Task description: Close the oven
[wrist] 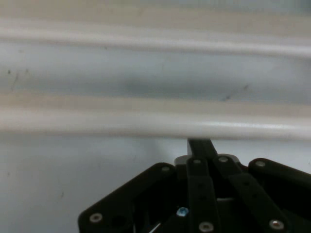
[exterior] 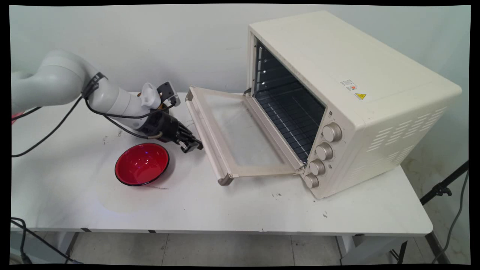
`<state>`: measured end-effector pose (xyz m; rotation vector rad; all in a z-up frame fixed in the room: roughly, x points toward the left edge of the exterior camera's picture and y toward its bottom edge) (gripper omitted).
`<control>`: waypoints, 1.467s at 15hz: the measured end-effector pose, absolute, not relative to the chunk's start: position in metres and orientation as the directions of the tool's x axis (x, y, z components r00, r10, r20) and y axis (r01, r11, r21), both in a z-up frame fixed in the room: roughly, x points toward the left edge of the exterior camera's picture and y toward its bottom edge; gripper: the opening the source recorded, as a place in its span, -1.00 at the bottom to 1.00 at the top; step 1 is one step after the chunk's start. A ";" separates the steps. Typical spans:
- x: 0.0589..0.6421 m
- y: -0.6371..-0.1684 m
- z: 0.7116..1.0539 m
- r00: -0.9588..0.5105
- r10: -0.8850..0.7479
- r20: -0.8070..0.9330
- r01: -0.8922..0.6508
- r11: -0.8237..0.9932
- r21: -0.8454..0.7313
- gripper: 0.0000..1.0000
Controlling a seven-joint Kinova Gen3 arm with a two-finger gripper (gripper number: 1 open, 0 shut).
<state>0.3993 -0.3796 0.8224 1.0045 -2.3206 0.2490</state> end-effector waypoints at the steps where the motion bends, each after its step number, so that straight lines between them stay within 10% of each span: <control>1: 0.396 -0.382 0.823 -0.544 -0.595 0.592 -0.708 0.704 0.058 -1.00; 22: 0.348 -0.433 0.916 -0.517 -0.438 0.736 -0.631 0.776 0.019 -1.00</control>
